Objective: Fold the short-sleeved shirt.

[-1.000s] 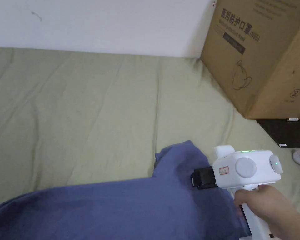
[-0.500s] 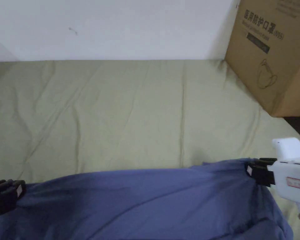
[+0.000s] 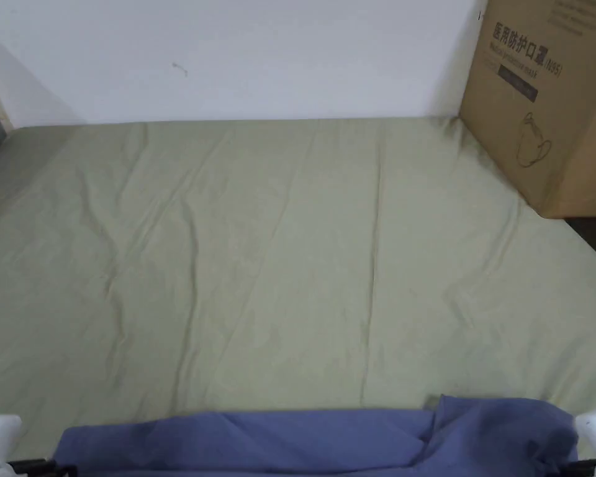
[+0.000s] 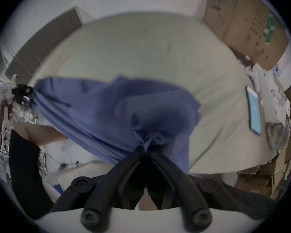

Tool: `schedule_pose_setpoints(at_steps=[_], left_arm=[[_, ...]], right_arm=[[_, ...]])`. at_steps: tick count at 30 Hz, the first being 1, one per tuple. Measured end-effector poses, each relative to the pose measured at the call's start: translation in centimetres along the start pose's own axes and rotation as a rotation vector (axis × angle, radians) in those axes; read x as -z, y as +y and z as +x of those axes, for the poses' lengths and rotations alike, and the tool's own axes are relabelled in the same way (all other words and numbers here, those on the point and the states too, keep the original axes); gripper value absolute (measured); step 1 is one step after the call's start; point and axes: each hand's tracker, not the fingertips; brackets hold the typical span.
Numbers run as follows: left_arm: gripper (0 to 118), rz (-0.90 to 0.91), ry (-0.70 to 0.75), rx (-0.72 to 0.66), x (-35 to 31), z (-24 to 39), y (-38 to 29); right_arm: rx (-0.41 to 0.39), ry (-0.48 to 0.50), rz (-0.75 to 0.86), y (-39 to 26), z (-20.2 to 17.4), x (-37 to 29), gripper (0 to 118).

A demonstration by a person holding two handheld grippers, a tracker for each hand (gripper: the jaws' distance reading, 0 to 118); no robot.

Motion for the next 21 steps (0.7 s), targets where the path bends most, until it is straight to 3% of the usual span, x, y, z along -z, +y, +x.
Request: schedule_pose_setpoints(at_steps=[2, 3, 4, 5, 6, 7, 8, 9, 12, 13, 16, 17, 18, 19, 20, 21], left_arm=[[2, -0.037, 0.001, -0.013, 1.0, 0.5, -0.7], [4, -0.02, 0.006, -0.016, 1.0, 0.7, -0.9], [11, -0.011, 0.01, -0.022, 0.7, 0.8, -1.0], [31, 0.009, 0.026, -0.033, 0.3, 0.9, -1.0], [87, 0.055, 0.063, -0.036, -0.4, 1.4, -1.0], [118, 0.1, 0.081, -0.019, -1.1, 1.6, -0.9], [115, 0.131, 0.092, -0.005, -1.8, 1.7, -1.0], [110, 0.226, 0.046, 0.001, -3.2, 1.5, -0.7], [113, 0.338, -0.022, -0.089, -6.7, 1.4, -0.5], [109, 0.371, -0.06, -0.108, -7.4, 1.1, -0.4], [96, 0.319, -0.104, -0.155, -8.5, -0.2, -2.9], [64, 0.317, -0.11, -0.155, -8.1, -0.9, -2.9], [5, 0.316, -0.099, -0.146, -8.3, 0.3, -3.1], [0, 0.316, -0.104, -0.151, -7.7, -0.2, -3.0], [0, 0.271, -0.141, -0.176, -6.8, -1.4, -2.4], [0, 0.231, -0.244, -0.203, -5.5, -2.5, -2.0]], right_arm=[[-0.04, -0.044, -0.065, -0.3, -0.7, 1.7, 0], [0.0, -0.038, -0.043, -0.5, 1.0, 3.3, 1], [0.032, -0.039, -0.027, -0.4, 1.1, 3.1, 10], [0.044, -0.048, -0.01, -0.3, 0.9, 2.7, 37], [0.008, -0.093, 0.031, -0.5, 0.5, 2.1, 87], [-0.005, -0.136, 0.076, -0.7, 1.2, 2.0, 112], [0.007, -0.157, 0.11, -0.8, 1.3, 1.2, 118], [0.038, -0.156, 0.177, -1.2, 1.1, -0.1, 118], [0.106, -0.176, 0.478, -3.0, -1.1, -4.7, 117], [0.11, -0.16, 0.555, -3.8, -1.9, -6.0, 116], [0.148, -0.115, 0.676, -5.5, -4.8, -8.1, 109], [0.136, -0.069, 0.687, -5.7, -5.5, -8.4, 84], [0.137, -0.076, 0.681, -5.6, -6.3, -8.2, 0], [0.17, -0.159, 0.748, -6.0, -7.3, -7.8, 0], [0.116, -0.045, 0.678, -5.9, -7.5, -7.3, 0], [0.074, 0.004, 0.632, -5.8, -8.1, -6.8, 0]])
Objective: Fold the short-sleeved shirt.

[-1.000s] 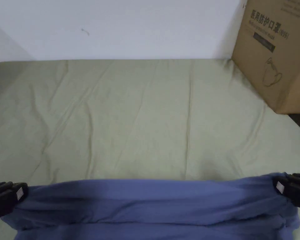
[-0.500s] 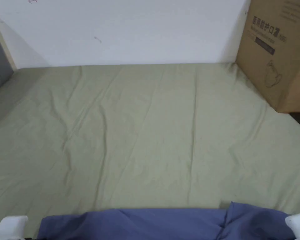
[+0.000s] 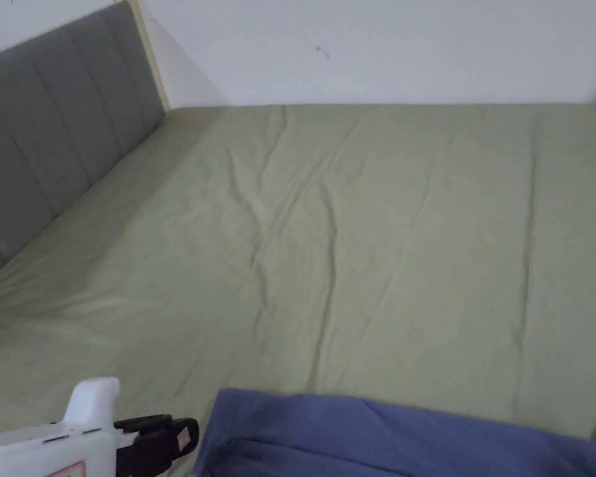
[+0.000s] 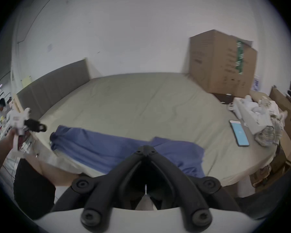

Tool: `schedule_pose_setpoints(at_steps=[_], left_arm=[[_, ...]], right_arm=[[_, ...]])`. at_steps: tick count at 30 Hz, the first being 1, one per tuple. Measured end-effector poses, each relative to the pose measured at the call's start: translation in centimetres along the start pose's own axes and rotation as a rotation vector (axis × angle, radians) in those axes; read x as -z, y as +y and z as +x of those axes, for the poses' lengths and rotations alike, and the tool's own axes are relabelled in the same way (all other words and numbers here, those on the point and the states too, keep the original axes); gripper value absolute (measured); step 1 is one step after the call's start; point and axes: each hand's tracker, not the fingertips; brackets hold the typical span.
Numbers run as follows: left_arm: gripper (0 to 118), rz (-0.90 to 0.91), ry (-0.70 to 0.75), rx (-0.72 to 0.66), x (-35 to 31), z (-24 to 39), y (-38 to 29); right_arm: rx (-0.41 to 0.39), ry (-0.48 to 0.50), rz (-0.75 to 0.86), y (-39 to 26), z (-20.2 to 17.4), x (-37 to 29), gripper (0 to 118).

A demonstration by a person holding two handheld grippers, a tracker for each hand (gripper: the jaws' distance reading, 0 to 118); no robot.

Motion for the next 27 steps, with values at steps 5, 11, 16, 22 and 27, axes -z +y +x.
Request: schedule_pose_setpoints(at_steps=[5, 11, 16, 22, 27], left_arm=[[3, -0.058, -0.226, -0.212, 4.4, -5.7, 0.5], [115, -0.107, -0.348, -0.332, 6.8, -7.5, -0.5], [64, -0.164, -0.363, -0.284, 10.6, -5.7, -0.3], [4, -0.213, -0.209, -0.093, 11.4, -3.2, 0.3], [4, -0.16, -0.096, -0.086, 7.6, -4.3, 4.4]], right_arm=[[-0.023, 0.016, 0.001, 3.3, -4.3, -0.9, 0], [-0.012, 0.065, -0.014, 1.8, -3.9, -0.4, 0], [0.027, 0.085, -0.057, 1.6, -3.7, 0.8, 0], [0.011, 0.1, -0.084, 1.9, -5.0, 1.4, 0], [-0.008, 0.102, -0.087, 1.7, -4.9, 1.2, 0]])
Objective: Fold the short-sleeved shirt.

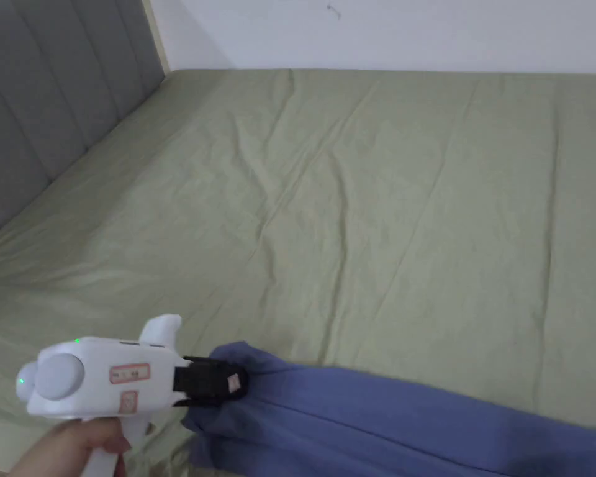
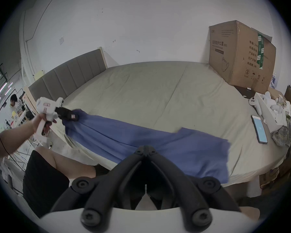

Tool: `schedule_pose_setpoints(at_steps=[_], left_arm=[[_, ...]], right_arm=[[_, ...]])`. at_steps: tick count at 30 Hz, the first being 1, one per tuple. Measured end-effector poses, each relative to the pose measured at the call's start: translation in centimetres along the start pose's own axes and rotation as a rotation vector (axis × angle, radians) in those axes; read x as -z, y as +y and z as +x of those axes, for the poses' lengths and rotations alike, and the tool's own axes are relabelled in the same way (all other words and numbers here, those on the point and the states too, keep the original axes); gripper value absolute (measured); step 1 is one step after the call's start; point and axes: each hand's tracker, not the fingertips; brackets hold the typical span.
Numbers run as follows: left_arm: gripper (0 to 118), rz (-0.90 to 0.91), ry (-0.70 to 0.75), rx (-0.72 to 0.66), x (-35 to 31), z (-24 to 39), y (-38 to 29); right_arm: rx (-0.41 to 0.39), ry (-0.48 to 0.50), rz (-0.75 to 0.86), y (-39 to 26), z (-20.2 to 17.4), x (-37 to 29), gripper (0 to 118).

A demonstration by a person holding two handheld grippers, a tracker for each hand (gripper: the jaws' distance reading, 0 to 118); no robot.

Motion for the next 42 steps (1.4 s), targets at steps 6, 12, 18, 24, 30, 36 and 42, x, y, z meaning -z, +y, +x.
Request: schedule_pose_setpoints(at_steps=[6, 12, 18, 24, 30, 36, 42], left_arm=[[4, 0.0, 0.406, -0.001, -6.8, -4.6, 5.5], [4, -0.086, 0.457, 0.037, -10.5, -1.4, 7.9], [4, -0.088, 0.214, 0.136, -7.3, 10.6, 6.5], [4, -0.2, 0.098, 0.183, 5.3, 15.5, 3.6], [54, -0.341, 0.073, 0.191, 13.7, 16.2, -0.1], [109, -0.157, 0.094, 0.25, 7.2, 16.3, 1.2], [1, -0.145, 0.289, 0.187, 8.6, 14.5, -0.1]], right_arm=[[-0.017, -0.002, 0.001, -0.3, 0.0, -0.2, 0], [-0.002, 0.001, -0.008, -1.0, 0.3, -0.1, 0], [0.012, 0.03, -0.003, -1.3, -0.1, 0.4, 0], [0.006, 0.039, 0.032, -1.4, -0.4, 0.1, 0], [0.056, 0.026, 0.081, -1.1, 0.6, -1.4, 0], [0.079, 0.007, 0.057, -2.2, 2.2, -1.4, 0], [0.094, 0.043, 0.014, -3.1, 1.6, -0.1, 0]])
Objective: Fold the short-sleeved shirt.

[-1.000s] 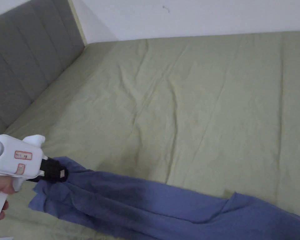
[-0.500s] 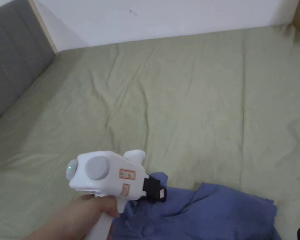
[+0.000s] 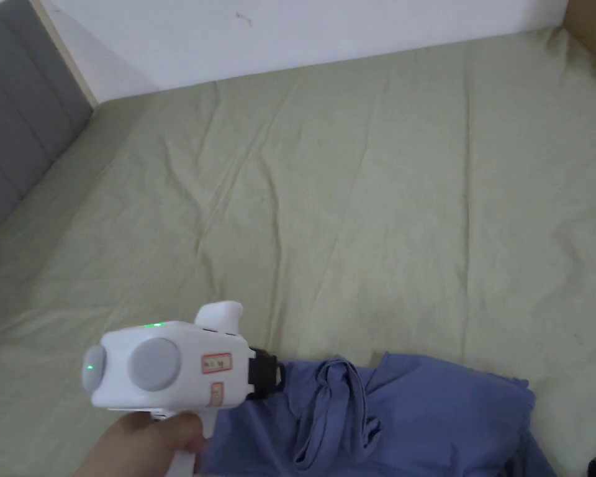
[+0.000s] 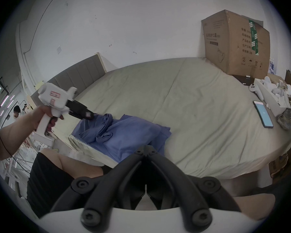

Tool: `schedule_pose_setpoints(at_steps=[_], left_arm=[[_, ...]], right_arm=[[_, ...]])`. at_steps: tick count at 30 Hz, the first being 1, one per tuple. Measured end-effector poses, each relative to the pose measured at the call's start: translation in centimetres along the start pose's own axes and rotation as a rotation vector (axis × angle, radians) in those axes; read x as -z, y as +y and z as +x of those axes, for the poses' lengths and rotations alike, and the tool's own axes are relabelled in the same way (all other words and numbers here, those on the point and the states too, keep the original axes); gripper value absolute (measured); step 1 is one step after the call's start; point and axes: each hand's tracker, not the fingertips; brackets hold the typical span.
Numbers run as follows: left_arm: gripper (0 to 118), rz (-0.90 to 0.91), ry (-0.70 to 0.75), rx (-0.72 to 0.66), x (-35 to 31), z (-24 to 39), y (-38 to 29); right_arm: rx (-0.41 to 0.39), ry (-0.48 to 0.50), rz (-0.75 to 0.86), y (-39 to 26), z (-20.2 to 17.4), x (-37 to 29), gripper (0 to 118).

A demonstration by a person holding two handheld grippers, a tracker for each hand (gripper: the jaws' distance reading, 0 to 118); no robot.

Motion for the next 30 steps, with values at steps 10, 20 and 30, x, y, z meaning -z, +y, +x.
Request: schedule_pose_setpoints(at_steps=[10, 20, 30], left_arm=[[0, -0.05, -0.137, 0.174, 3.1, 11.3, -1.9], [8, 0.173, -0.379, 0.053, -6.3, -5.0, -1.2], [101, 0.055, -0.509, -0.315, 0.0, -14.3, -3.1]], right_arm=[[-0.044, 0.006, -0.006, 0.4, -1.5, 0.1, 0], [-0.067, 0.039, -0.031, 1.1, -3.1, 1.0, 0], [-0.078, 0.049, -0.041, 1.6, -4.5, 1.6, 0]])
